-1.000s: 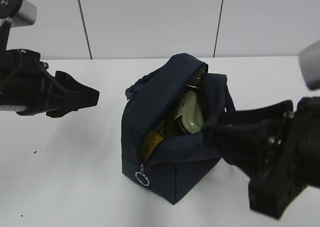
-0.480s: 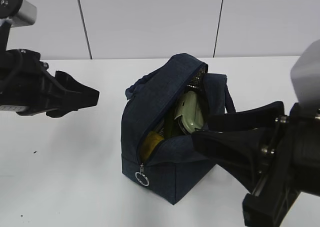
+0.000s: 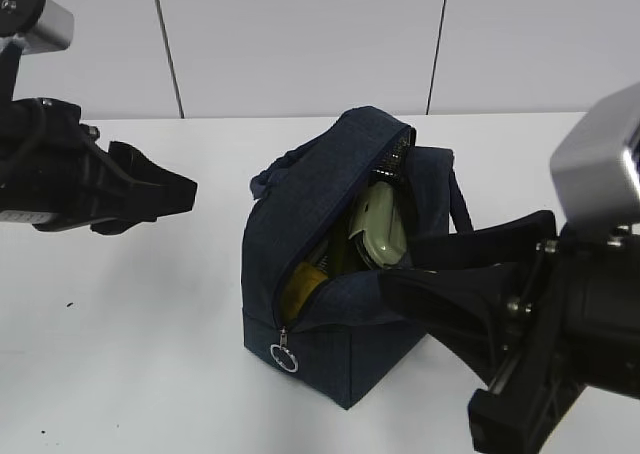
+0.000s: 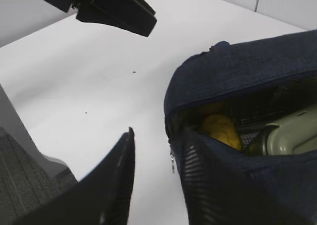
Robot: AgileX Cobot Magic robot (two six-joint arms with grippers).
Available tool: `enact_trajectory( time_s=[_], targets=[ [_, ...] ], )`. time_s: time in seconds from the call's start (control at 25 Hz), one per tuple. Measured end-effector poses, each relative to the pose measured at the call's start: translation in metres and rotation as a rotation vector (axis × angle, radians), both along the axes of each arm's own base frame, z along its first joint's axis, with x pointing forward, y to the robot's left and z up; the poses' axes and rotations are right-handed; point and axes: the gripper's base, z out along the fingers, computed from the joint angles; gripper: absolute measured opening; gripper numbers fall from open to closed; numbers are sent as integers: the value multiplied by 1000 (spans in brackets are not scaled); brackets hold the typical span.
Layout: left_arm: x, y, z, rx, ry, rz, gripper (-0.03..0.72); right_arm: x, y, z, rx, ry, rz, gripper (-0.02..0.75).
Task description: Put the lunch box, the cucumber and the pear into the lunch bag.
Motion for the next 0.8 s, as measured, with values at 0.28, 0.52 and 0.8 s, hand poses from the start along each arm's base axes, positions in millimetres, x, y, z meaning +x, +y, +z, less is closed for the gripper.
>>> enact_trajectory(
  time_s=[0.28,0.52,0.8],
  targets=[
    [0,0,0,0,0,0,242,9,18,-25,-61,44,70,258],
    [0,0,0,0,0,0,242,16,36,-57,-105,151,139,258],
    [0,0,0,0,0,0,242,17,39,-64,-128,170,144,247]
  ],
)
